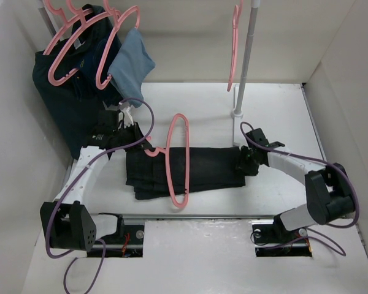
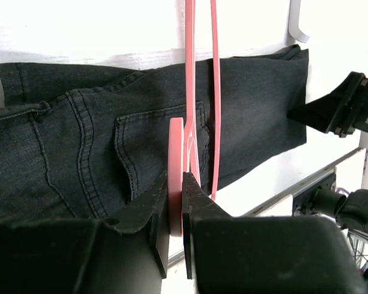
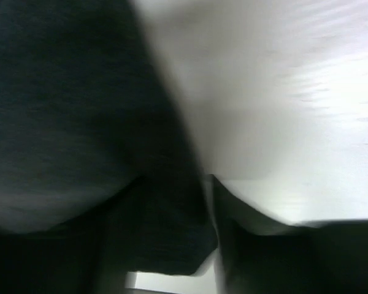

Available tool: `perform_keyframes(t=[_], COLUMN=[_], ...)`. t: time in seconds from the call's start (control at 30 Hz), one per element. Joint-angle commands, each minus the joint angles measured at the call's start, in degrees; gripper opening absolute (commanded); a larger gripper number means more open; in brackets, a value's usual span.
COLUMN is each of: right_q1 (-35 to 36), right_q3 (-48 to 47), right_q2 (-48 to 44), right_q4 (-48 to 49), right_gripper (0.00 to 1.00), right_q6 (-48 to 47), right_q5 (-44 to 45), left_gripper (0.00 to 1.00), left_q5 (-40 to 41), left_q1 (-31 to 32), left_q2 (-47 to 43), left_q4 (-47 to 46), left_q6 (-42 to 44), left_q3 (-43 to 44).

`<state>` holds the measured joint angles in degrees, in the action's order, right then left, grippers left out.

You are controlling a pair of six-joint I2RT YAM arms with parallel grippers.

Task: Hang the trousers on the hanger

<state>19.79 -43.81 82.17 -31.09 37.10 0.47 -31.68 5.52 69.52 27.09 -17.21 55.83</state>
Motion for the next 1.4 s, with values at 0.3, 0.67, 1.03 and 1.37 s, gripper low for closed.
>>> perform_keyframes(t=[0.3,0.67,1.03,1.37], right_q1=[20.3,28.5,28.0,30.2], right_q3=[-16.9,-30.1,-34.3,-35.7], right_q2=[-1.7,19.7,34.3,36.4], right_q4=[12.9,22.1,24.8,23.9], right_gripper=[0.0,0.0,0.0,0.15], right_q6=[-0.5,-1.4,-2.6,-8.7], right_q5=[-6.5,-12.8,-15.7,-16.7], left_gripper=[0.0,0.0,0.0,0.0], left_q5=[2.0,3.1,1.3,-6.3], left_q1=[0.0,0.0,0.0,1.2], left_q2=[-2.9,-1.8,-2.3,-2.8], left_q4=[-2.0,-1.4,0.4,-0.6], left_q6=[1.0,2.6,3.9,4.5], left_q3=[-1.1,0.1,5.2,7.2])
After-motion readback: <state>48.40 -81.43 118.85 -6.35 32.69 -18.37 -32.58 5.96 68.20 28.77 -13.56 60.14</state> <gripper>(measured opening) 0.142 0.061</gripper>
